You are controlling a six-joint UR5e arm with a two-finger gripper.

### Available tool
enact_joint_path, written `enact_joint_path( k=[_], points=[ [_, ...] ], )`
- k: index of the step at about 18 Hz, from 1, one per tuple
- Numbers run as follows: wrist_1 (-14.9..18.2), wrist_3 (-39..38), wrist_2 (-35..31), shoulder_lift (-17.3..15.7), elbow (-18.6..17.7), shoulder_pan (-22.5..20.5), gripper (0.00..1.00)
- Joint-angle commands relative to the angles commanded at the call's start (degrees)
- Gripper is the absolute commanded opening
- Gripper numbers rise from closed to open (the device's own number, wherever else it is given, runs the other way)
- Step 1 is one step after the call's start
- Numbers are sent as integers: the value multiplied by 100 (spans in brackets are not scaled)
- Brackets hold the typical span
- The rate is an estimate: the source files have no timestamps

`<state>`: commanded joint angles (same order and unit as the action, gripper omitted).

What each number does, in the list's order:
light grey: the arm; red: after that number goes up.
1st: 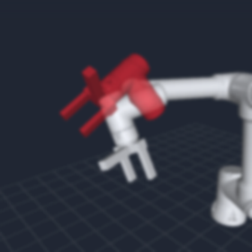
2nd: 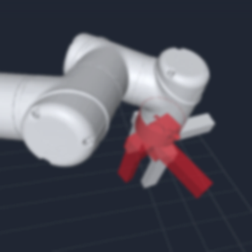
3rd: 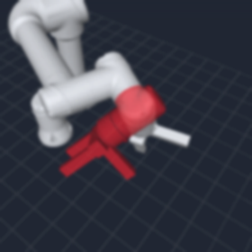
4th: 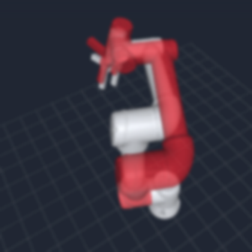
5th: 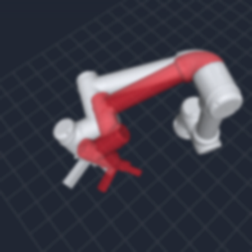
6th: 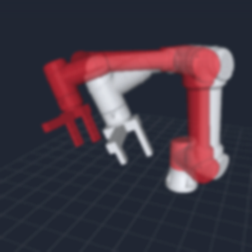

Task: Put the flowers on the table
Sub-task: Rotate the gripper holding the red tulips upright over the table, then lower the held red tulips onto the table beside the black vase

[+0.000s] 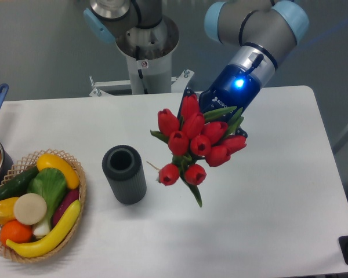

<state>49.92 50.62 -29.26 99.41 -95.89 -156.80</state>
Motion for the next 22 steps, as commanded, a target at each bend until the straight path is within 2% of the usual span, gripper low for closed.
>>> enact_joint_path(
  k=[4,8,12,15,18,22],
  points=[
    [0,18,-509,-124,-62,9,44],
    [70,736,-1800,-282,-324,62,44],
    [114,922,-2565,-300,-439,141,43],
    [141,1299,-3505,-238,-439,290,43],
    [167,1687,-3919,-81,-466,352,43],
    [167,1696,-4491,69,-527,387,43]
  ],
)
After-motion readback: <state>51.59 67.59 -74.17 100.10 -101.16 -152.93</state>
